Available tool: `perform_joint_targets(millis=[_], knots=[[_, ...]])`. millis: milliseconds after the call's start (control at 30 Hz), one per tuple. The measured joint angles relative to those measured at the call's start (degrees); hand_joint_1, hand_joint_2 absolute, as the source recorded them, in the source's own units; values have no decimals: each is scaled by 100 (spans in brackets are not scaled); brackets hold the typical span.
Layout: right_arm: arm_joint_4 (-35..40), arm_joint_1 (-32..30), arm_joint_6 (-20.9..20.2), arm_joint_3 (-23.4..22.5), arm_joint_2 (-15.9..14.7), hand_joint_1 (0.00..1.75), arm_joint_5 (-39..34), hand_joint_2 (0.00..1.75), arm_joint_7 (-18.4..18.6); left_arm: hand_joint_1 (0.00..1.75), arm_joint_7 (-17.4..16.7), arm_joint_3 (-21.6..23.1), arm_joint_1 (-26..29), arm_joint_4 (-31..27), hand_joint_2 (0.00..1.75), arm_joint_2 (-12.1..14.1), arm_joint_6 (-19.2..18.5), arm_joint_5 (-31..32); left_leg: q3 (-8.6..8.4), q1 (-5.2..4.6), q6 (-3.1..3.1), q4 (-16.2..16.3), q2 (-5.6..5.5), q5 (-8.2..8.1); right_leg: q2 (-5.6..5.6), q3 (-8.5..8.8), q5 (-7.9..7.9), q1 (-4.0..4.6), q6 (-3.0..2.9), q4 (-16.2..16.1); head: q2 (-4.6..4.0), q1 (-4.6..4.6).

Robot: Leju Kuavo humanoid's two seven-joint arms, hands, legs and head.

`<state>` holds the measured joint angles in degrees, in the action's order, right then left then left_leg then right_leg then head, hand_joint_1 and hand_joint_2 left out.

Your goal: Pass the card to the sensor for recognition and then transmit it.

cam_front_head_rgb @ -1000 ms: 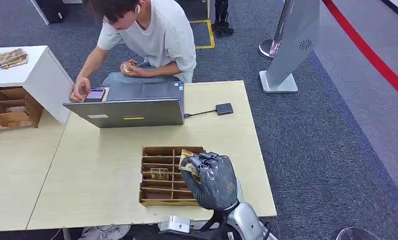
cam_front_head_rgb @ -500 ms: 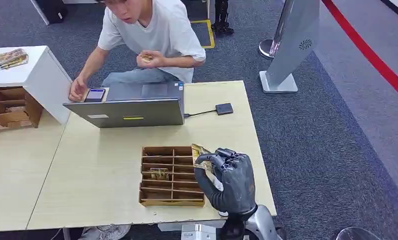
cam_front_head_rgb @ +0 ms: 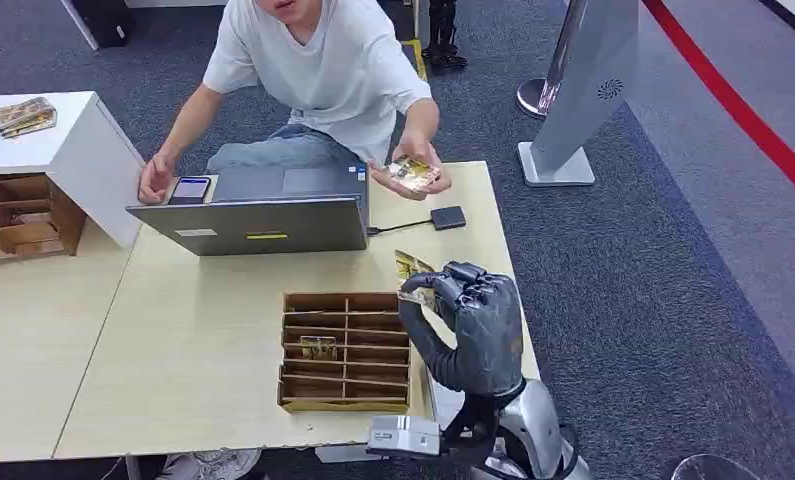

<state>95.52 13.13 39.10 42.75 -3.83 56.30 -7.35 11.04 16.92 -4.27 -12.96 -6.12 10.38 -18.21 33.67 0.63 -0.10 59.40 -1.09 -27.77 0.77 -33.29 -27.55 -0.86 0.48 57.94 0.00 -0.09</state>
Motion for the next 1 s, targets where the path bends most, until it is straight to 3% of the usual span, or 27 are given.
perform_joint_targets(millis=[267, 633, 733, 767, 1000], knots=[[-346, 587, -425, -164, 31, 175, 425, 175, 451, 0, -129, 57, -67, 0, 0, -2, -66, 123, 0, 0, 0, 0, 0, 0, 0, 0, 0, 0, 0, 1, 0, 0], [-1400, 1264, -1106, -168, 219, 175, 777, 175, 901, 0, -284, 205, -196, 0, 0, -11, -168, 282, 0, 0, 0, 0, -1, 1, 0, 0, 1, 0, -1, 1, 0, 0], [-1673, 1370, -1246, -151, 273, 145, 827, 175, 980, 0, -302, 221, -209, -2, 0, -15, -201, 306, 1, 0, 0, 0, -2, 1, 0, 0, 1, 0, -1, 1, 0, 0], [-1751, 1404, -1338, -144, 289, 0, 847, 175, 1035, 0, -306, 227, -211, -2, 0, -18, -210, 308, 1, 0, 0, 0, -2, 1, 0, 0, 1, 0, -1, 1, 0, 0], [-2127, 1615, -1967, -53, 326, 0, 814, 175, 1358, 0, -310, 245, -215, -2, 0, -18, -219, 315, 1, 0, 0, 0, -2, 1, -1, 0, 1, 0, -1, 1, 0, 0]])
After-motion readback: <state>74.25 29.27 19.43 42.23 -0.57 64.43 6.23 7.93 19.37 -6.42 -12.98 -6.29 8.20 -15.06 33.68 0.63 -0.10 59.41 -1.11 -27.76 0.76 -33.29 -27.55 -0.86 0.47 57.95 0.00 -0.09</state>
